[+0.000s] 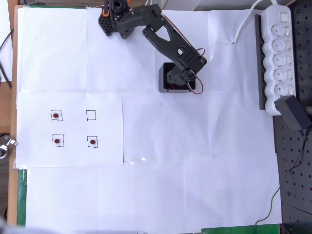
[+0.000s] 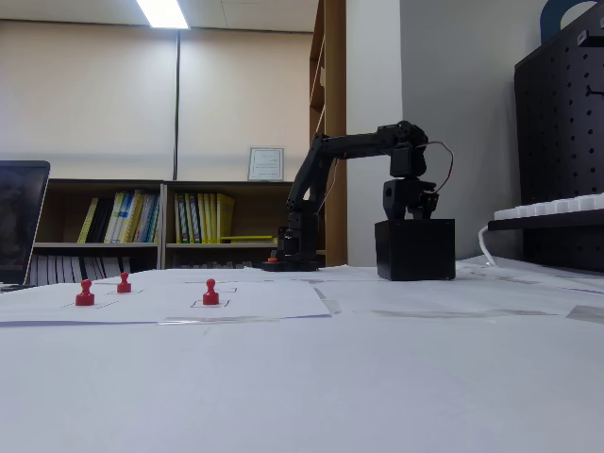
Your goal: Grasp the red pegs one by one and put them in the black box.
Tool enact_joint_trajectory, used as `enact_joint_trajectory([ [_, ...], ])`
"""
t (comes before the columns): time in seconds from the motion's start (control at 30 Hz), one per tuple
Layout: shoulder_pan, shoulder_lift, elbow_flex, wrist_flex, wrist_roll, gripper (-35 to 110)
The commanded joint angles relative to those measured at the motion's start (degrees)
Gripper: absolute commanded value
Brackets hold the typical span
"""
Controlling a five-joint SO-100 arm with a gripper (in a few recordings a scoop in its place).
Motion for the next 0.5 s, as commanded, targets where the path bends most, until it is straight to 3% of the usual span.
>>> enact_joint_trajectory([
  [0.0, 0.5, -8.0, 12.2, 4.5, -1.0, 17],
  [0.1, 2.9, -17.5, 15.5, 5.9, -1.7, 17],
  [0.2, 9.4, -27.8, 8.1, 4.8, 0.6, 17],
  [0.47, 34.9, -36.8, -22.9, -9.6, 19.6, 17],
])
